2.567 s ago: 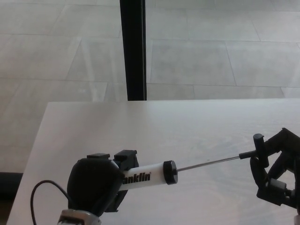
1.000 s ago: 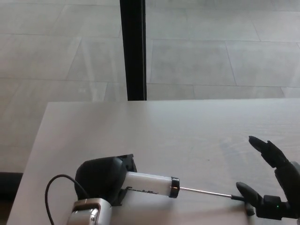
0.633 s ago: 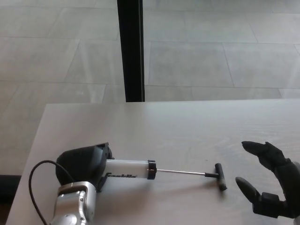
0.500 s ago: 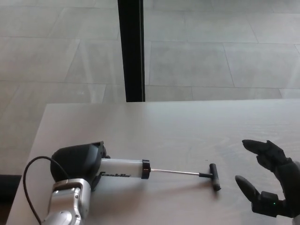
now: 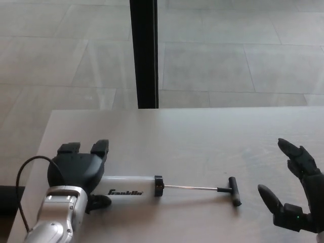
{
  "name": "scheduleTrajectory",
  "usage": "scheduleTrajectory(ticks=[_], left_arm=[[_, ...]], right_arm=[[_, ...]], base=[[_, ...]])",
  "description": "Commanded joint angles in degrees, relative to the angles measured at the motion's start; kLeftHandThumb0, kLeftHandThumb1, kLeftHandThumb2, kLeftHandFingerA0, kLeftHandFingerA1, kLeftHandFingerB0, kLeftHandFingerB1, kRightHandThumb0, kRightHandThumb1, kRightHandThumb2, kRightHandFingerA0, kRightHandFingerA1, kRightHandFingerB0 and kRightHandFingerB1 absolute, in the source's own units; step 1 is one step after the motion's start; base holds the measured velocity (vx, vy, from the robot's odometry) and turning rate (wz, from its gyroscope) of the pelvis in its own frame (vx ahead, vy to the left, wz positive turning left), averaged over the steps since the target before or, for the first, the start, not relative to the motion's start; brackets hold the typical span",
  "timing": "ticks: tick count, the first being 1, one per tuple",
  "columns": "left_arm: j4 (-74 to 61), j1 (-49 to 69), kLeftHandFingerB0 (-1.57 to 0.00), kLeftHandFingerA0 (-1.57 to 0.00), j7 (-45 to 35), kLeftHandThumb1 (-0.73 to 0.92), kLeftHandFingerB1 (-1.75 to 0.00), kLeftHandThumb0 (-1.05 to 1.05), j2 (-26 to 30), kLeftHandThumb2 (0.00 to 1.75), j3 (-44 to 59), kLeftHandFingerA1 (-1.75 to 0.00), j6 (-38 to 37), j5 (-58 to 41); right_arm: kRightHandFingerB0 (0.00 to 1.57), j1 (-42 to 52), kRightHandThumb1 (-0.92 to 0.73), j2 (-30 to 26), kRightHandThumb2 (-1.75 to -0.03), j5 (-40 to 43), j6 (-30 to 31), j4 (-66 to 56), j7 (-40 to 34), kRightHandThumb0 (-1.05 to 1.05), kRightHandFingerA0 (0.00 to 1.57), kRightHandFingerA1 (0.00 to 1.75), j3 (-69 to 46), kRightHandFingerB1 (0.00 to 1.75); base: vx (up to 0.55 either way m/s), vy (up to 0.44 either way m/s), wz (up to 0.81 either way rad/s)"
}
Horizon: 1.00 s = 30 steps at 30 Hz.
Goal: The robot uses its left hand to lift the air pump kept on the middle of the desk and use the right hand to pull out the handle
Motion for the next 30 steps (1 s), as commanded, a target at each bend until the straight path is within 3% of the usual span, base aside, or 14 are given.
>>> scheduleTrajectory(ticks=[1,4,5,6,7,8,11,12,14,15,24,25,26,30], left_arm=[[-12.2,1.49,0.0,0.0,-19.66,0.53,0.0,-0.94,7.09,0.57,1.8,0.0,-7.8,-10.5],[-15.78,2.27,0.0,0.0,-21.52,0.56,0.0,-0.97,6.3,0.58,7.71,0.0,-9.64,-19.92],[-18.17,3.22,0.0,0.0,-23.78,0.64,0.0,-0.96,4.48,0.6,15.0,0.0,-10.78,-30.72],[-19.55,2.7,0.0,0.0,-26.46,0.7,0.0,-0.96,2.06,0.62,21.42,0.0,-8.92,-38.96],[-19.76,2.68,0.0,0.0,-26.9,0.7,0.0,-0.96,1.74,0.62,22.24,0.0,-8.72,-39.88],[-19.89,2.46,0.0,0.0,-27.3,0.62,0.0,-1.03,1.6,1.07,23.37,-0.15,-8.65,-40.95],[-23.29,3.79,-0.04,-0.01,-27.41,0.69,-0.24,-0.91,-1.38,1.11,37.63,-0.28,-7.04,-54.03],[-23.88,4.05,-0.09,-0.04,-27.63,0.85,-0.24,-0.87,-1.33,0.66,39.82,-0.32,-5.31,-55.03],[-24.84,4.89,-0.11,-0.05,-27.61,0.86,-0.24,-0.83,-0.78,0.66,44.28,-0.34,-3.68,-56.97],[-23.56,5.81,-0.02,0.0,-29.21,0.68,-0.28,-0.84,-0.64,1.07,52.09,-0.32,-0.91,-62.84],[-16.09,17.06,0.0,-0.06,-32.81,0.69,-0.38,-0.79,4.41,1.09,77.12,-0.51,2.98,-70.25],[-13.08,20.04,0.0,-0.01,-32.68,0.51,-0.49,-0.37,6.13,1.1,80.43,-0.51,2.05,-68.83],[-9.51,22.26,-0.21,-0.21,-31.65,0.85,-0.31,-0.77,7.69,0.65,84.53,-0.43,3.06,-67.58],[-3.31,30.8,-0.27,-0.27,-27.96,0.82,-0.34,-0.73,8.59,0.65,92.76,-0.48,2.57,-65.73]], right_arm=[[0.02,-0.58,-0.59,0.29,-0.99,-0.05,-2.55,0.59,-4.57,-0.87,0.01,0.14,-2.05,0.16],[0.02,-1.19,-0.63,0.18,-1.0,0.68,-2.66,1.08,-4.04,-0.93,0.0,0.09,-2.25,0.1],[0.0,-1.8,-0.76,-0.16,-0.63,1.26,-2.01,1.04,-2.92,-0.86,0.0,0.17,-2.26,0.2],[0.0,-3.03,-0.68,-0.53,-1.02,2.17,-1.16,1.01,-1.75,-0.99,0.0,0.07,-2.64,0.04],[0.0,-3.17,-0.68,-0.57,-1.02,2.27,-1.06,1.01,-1.62,-0.99,0.0,0.07,-2.68,0.04],[0.0,-3.53,-0.78,-0.69,-0.64,2.48,-0.47,0.66,-1.23,-0.86,0.0,0.11,-2.82,0.18],[0.0,-8.94,-0.78,-2.59,-0.64,7.39,4.93,-2.79,2.61,-0.81,0.0,0.08,-6.95,0.18],[0.0,-9.98,-0.71,-3.68,-1.03,7.65,6.58,-3.52,3.18,-0.96,0.0,0.05,-8.05,0.04],[0.0,-13.48,-0.72,-6.37,-1.06,8.77,10.53,-4.27,4.56,-0.97,0.0,0.1,-10.84,0.04],[0.01,-16.58,-0.73,-10.39,-1.05,13.16,10.86,-2.55,6.58,-0.94,0.0,0.13,-15.88,0.04],[0.05,-9.31,-0.65,-26.89,-1.0,18.83,5.0,8.59,14.1,-0.87,0.0,0.23,-31.7,0.27],[0.09,-6.96,-0.59,-29.36,-0.96,20.19,1.14,13.52,15.28,-0.78,0.02,0.36,-34.86,0.37],[0.16,-4.05,-0.76,-32.25,-0.64,20.3,-1.46,17.7,16.33,-0.79,0.05,0.39,-37.68,0.29],[0.22,6.81,-0.77,-36.03,-0.63,20.02,-4.93,23.08,17.99,-0.78,0.16,0.46,-45.21,0.31]], base=[[0.0,0.0,0.0],[0.0,0.0,0.0],[0.0,0.0,0.0],[0.0,0.0,0.0],[0.0,0.0,0.0],[0.0,0.0,0.0],[0.0,0.0,0.0],[0.0,0.0,0.0],[0.0,0.0,0.0],[0.0,0.0,0.0],[0.0,0.0,0.0],[0.0,0.0,0.0],[0.0,0.0,0.0],[0.0,0.0,0.0]])
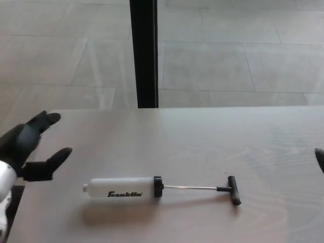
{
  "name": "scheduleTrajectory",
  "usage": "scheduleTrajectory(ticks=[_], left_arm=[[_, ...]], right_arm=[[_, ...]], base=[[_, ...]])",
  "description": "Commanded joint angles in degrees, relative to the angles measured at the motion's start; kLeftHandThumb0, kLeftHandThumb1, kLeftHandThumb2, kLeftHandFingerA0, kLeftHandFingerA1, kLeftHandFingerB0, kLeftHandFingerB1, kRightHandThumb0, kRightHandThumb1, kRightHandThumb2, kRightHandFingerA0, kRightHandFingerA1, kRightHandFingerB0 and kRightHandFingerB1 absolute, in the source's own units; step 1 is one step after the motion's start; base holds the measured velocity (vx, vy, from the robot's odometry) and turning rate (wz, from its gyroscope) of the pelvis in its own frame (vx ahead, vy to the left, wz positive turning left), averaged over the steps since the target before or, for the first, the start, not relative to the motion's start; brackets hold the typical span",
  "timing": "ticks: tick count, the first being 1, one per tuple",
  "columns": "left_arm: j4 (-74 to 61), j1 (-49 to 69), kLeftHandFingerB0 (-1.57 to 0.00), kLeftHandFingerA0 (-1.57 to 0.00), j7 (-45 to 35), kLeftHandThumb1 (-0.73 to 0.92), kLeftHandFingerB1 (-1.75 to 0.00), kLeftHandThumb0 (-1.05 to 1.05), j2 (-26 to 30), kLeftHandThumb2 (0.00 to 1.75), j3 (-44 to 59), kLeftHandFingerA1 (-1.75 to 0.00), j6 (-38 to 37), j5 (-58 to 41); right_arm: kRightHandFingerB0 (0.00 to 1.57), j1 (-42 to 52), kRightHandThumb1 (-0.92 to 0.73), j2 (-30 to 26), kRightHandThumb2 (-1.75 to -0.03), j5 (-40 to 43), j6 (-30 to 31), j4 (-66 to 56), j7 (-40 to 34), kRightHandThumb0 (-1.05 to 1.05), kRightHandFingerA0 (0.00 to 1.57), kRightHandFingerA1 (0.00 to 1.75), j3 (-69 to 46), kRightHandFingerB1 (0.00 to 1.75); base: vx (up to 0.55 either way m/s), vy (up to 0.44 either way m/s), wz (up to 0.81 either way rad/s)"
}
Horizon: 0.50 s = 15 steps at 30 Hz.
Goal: The robot uses its left hand to lift the air pump kept on the middle of the desk and use the right hand to pull out the handle
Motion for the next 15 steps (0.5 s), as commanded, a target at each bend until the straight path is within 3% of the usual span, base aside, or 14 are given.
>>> scheduleTrajectory(ticks=[1,2,3,4,5,7,8,9,10,11,12,13,14,15], left_arm=[[11.05,23.08,-0.29,-0.31,-10.7,0.82,-0.35,-0.7,4.72,0.65,58.37,-0.47,6.27,-39.61],[14.33,24.69,-0.34,-0.37,-7.83,0.81,-0.35,-0.71,4.67,0.65,60.08,-0.45,5.35,-39.09],[18.66,25.85,-0.17,-0.34,-7.11,0.64,-0.47,-0.66,5.09,1.05,61.43,-0.59,3.64,-40.2],[22.88,27.32,-0.15,-0.33,-7.22,0.63,-0.48,-0.62,5.43,1.05,62.38,-0.6,1.31,-41.41],[26.36,28.75,-0.17,-0.33,-6.76,0.65,-0.48,-0.63,5.51,1.05,63.27,-0.61,-0.72,-42.23],[32.49,31.17,-0.28,-0.3,-6.23,0.77,-0.4,-0.71,5.23,0.65,64.67,-0.52,-4.58,-44.03],[39.45,32.67,-0.23,-0.27,-5.63,0.63,-0.51,-0.77,6.04,1.01,65.48,-0.58,-7.43,-45.21],[44.34,33.53,-0.23,-0.3,-4.24,0.61,-0.51,-0.74,6.48,1.02,65.77,-0.6,-9.57,-45.69],[46.83,34.03,-0.29,-0.27,-4.02,0.77,-0.42,-0.74,6.66,0.63,65.68,-0.52,-11.01,-45.78],[50.31,34.93,-0.23,-0.33,-3.05,0.59,-0.51,-0.78,6.6,1.01,65.59,-0.61,-13.35,-45.93],[51.14,35.01,-0.23,-0.33,-2.66,0.59,-0.51,-0.78,6.51,1.01,65.6,-0.61,-13.95,-45.84],[52.55,35.22,-0.39,-0.4,-2.17,0.74,-0.46,-0.76,6.27,0.62,65.98,-0.64,-14.06,-46.14],[54.71,35.76,-0.4,-0.41,-1.18,0.76,-0.45,-0.76,5.98,0.63,66.15,-0.62,-14.32,-46.31],[55.98,35.97,-0.4,-0.41,-0.84,0.76,-0.45,-0.76,5.89,0.63,65.84,-0.62,-14.74,-45.93]], right_arm=[[0.23,13.16,-0.75,-23.1,-0.63,17.76,-6.45,22.04,15.6,-0.77,0.2,0.47,-33.99,0.32],[0.18,15.24,-0.58,-23.4,-0.99,18.22,-7.1,24.61,15.18,-0.78,0.2,0.54,-35.79,0.45],[0.19,16.97,-0.59,-23.26,-0.99,18.28,-7.66,26.23,14.15,-0.77,0.21,0.54,-37.0,0.46],[0.27,17.66,-0.75,-23.11,-0.63,19.51,-8.09,28.68,13.92,-0.73,0.25,0.46,-38.23,0.33],[0.29,18.71,-0.75,-22.85,-0.63,19.09,-7.32,29.99,11.96,-0.71,0.29,0.45,-38.98,0.31],[0.29,19.47,-0.74,-22.4,-0.62,21.06,-9.91,35.2,10.39,-0.67,0.31,0.44,-40.95,0.33],[0.27,19.39,-0.65,-22.09,-0.68,22.17,-11.1,39.08,8.51,-0.75,0.32,0.48,-42.07,0.37],[0.29,19.57,-0.66,-22.08,-0.67,22.83,-12.59,42.58,7.01,-0.72,0.33,0.5,-42.77,0.38],[0.32,19.95,-0.74,-21.99,-0.62,23.33,-13.07,43.86,6.78,-0.68,0.32,0.5,-43.24,0.36],[0.33,20.28,-0.74,-21.1,-0.63,24.29,-12.63,44.2,6.45,-0.68,0.32,0.51,-44.12,0.38],[0.33,20.49,-0.74,-20.99,-0.63,24.63,-12.71,44.52,6.4,-0.68,0.32,0.51,-44.51,0.38],[0.37,20.8,-0.73,-20.32,-0.62,25.47,-12.38,44.45,6.27,-0.66,0.29,0.55,-45.42,0.39],[0.33,20.94,-0.58,-18.98,-0.97,26.76,-11.85,44.27,6.01,-0.69,0.2,0.56,-46.53,0.54],[0.33,21.19,-0.58,-18.45,-0.97,27.5,-12.02,44.68,6.12,-0.69,0.2,0.56,-47.17,0.54]], base=[[0.0,0.0,0.0],[0.0,0.0,0.0],[0.0,0.0,0.0],[0.0,0.0,0.0],[0.0,0.0,0.0],[0.0,0.0,0.0],[0.0,0.0,0.0],[0.0,0.0,0.0],[0.0,0.0,0.0],[0.0,0.0,0.0],[0.0,0.0,0.0],[0.0,0.0,0.0],[0.0,0.0,0.0],[0.0,0.0,0.0]])
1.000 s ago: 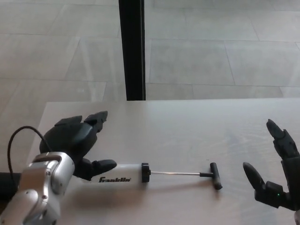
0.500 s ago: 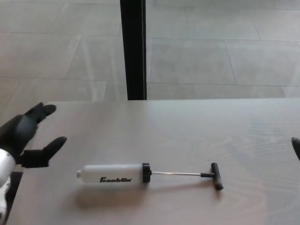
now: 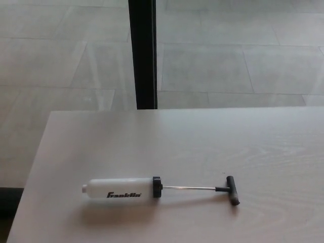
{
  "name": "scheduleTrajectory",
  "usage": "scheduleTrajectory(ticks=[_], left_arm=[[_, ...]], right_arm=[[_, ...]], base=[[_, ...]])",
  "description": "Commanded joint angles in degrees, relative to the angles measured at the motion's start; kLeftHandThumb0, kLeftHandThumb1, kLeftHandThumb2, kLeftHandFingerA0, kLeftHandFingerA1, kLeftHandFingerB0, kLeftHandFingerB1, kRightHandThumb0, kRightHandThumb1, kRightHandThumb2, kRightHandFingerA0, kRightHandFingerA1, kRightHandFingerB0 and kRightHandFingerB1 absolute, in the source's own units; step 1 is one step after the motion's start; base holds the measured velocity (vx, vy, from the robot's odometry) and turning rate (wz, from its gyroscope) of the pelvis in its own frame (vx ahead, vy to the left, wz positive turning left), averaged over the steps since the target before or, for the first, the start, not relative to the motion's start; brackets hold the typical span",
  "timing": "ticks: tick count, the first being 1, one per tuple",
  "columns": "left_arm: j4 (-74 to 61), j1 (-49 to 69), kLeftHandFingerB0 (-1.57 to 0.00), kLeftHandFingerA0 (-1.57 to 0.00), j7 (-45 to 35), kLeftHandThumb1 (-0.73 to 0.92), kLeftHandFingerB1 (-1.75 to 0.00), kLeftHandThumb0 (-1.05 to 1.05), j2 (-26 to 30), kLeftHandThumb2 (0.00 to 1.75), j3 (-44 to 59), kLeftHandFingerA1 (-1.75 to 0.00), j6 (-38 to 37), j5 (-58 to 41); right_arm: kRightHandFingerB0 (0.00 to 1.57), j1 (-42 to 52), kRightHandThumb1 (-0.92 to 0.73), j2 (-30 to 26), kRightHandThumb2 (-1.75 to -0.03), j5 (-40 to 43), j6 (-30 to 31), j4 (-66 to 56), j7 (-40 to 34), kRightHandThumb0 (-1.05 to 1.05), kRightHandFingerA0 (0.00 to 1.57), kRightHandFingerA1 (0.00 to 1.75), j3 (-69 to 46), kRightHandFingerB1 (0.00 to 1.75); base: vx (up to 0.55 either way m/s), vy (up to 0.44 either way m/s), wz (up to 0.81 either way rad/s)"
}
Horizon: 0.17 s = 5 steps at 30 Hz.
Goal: The robot uses its left hand to lift the air pump kept on the middle of the desk and use the right hand to pull out the handle
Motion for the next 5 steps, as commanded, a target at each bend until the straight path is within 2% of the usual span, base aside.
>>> scheduleTrajectory(ticks=[1,2,3,5], left_arm=[[41.32,15.17,-0.41,-0.4,1.58,0.77,-0.45,-0.73,3.34,0.63,39.17,-0.6,-13.37,-35.78],[42.04,15.46,-0.39,-0.38,1.38,0.77,-0.44,-0.72,2.96,0.63,39.06,-0.57,-13.51,-35.69],[43.39,16.92,-0.21,-0.38,1.77,0.61,-0.49,-0.68,1.82,1.02,37.97,-0.61,-14.44,-34.46],[43.71,16.88,-0.21,-0.38,1.75,0.61,-0.49,-0.68,1.58,1.02,37.83,-0.61,-14.7,-34.25]], right_arm=[[0.37,9.14,-0.75,-6.49,-0.63,22.74,-11.55,29.39,3.43,-0.65,0.27,0.55,-30.12,0.41],[0.4,9.0,-0.74,-5.98,-0.62,23.35,-12.04,30.24,3.04,-0.64,0.31,0.6,-30.69,0.41],[0.27,8.89,-0.62,-4.5,-1.02,23.62,-11.09,30.97,2.09,-0.7,0.34,0.66,-30.7,0.51],[0.27,8.88,-0.62,-4.64,-1.02,23.69,-11.1,31.37,2.15,-0.7,0.34,0.66,-30.93,0.51]], base=[[0.0,0.0,0.0],[0.0,0.0,0.0],[0.0,0.0,0.0],[0.0,0.0,0.0]])
